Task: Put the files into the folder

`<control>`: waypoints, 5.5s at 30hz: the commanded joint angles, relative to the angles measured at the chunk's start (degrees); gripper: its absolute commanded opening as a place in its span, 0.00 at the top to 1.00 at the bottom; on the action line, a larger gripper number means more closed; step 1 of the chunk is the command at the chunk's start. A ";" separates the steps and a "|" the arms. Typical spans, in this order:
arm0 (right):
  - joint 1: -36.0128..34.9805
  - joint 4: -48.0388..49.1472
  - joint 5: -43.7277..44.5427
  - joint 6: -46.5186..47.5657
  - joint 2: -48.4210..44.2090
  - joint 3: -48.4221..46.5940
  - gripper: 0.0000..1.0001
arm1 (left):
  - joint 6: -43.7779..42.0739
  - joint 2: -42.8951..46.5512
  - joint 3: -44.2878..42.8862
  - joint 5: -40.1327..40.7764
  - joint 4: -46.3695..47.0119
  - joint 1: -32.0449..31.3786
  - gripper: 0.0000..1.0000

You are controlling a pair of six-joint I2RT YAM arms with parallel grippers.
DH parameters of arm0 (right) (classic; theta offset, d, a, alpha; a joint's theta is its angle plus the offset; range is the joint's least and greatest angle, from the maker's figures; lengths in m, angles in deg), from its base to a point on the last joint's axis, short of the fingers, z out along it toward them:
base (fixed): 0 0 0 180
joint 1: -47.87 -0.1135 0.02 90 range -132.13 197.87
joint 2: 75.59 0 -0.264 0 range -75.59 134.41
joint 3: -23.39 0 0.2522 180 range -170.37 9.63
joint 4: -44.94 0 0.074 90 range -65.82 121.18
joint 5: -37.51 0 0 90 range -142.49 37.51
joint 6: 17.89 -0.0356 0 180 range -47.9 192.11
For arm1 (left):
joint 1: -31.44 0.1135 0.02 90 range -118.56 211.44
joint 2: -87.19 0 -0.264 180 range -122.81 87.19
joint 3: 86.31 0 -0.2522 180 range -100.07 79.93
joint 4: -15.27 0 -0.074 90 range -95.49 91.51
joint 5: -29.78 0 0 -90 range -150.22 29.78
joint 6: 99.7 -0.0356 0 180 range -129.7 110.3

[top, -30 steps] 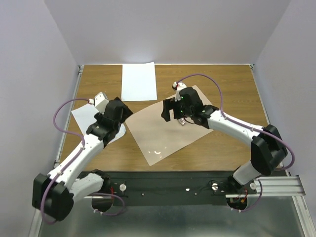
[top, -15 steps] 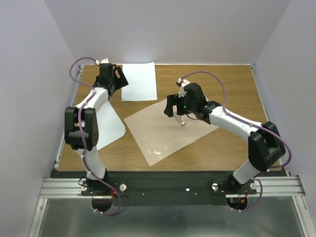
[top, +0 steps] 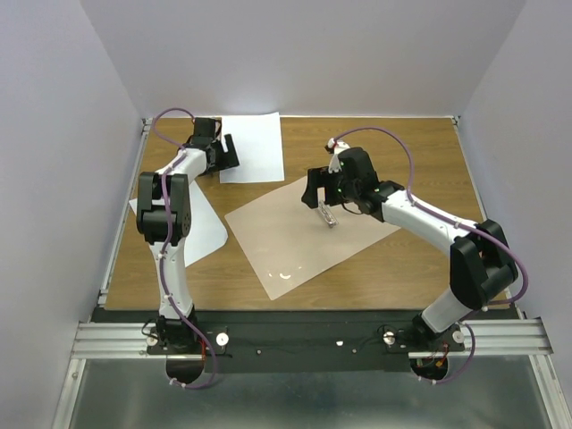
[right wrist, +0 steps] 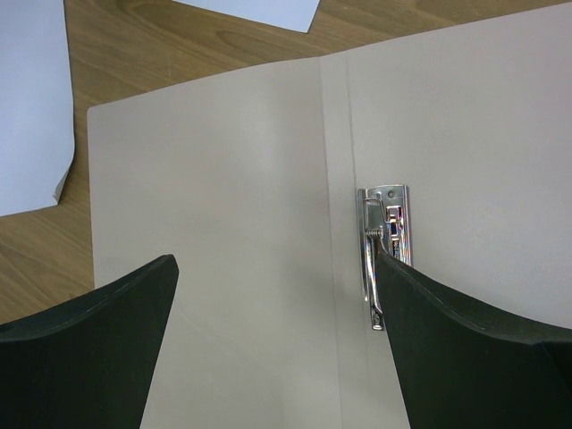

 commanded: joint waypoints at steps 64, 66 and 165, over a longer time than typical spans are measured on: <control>2.04 7.81 0.02 -27.88 4.65 -0.40 0.00 | 21.17 25.99 24.76 -13.58 7.78 -5.30 1.00; 2.04 8.07 -0.51 -30.60 5.52 -0.13 0.00 | 22.31 27.23 25.55 -13.69 8.40 -5.65 1.00; -17.56 45.87 22.69 20.36 7.11 6.02 0.97 | 33.83 52.90 23.89 6.18 -2.67 -24.73 0.97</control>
